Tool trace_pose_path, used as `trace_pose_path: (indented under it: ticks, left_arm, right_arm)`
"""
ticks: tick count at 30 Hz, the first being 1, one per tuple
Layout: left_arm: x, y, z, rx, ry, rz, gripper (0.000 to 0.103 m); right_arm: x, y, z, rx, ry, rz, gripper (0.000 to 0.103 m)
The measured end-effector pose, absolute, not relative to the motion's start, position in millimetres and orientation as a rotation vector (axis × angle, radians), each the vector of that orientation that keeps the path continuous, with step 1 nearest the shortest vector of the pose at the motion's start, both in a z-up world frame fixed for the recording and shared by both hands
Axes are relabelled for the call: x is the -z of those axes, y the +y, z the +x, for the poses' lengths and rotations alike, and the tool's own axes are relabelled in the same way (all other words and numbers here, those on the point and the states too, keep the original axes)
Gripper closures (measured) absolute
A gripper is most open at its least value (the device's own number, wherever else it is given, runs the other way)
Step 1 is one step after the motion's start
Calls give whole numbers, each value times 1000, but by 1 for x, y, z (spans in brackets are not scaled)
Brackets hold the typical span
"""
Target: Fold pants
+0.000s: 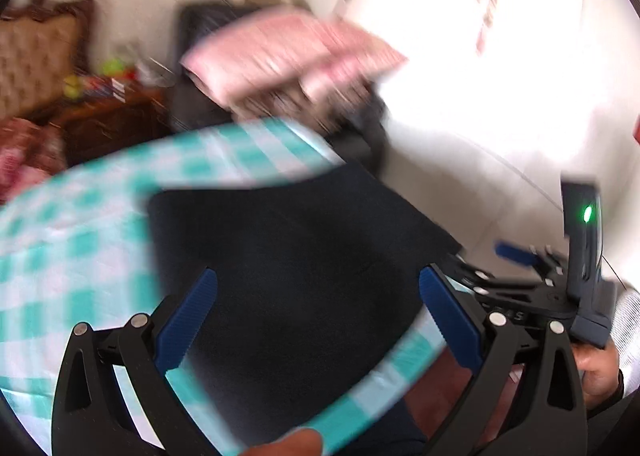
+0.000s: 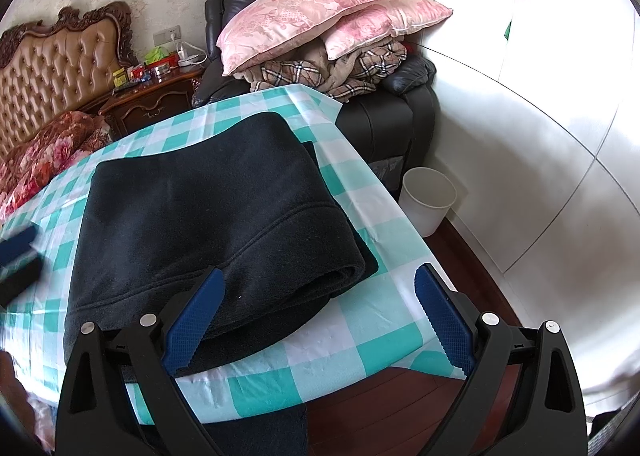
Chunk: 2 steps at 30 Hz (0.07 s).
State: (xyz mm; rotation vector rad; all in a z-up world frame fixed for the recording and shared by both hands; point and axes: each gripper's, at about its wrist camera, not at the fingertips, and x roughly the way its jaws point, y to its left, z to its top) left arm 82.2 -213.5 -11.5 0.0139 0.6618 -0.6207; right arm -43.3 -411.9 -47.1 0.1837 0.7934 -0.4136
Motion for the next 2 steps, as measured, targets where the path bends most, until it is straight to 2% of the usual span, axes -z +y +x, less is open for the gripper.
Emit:
trace_pose_path:
  ticks: [2]
  left_arm:
    - [1, -146, 81, 426, 580, -42, 2]
  right_arm:
    - [49, -417, -44, 420, 768, 204, 11]
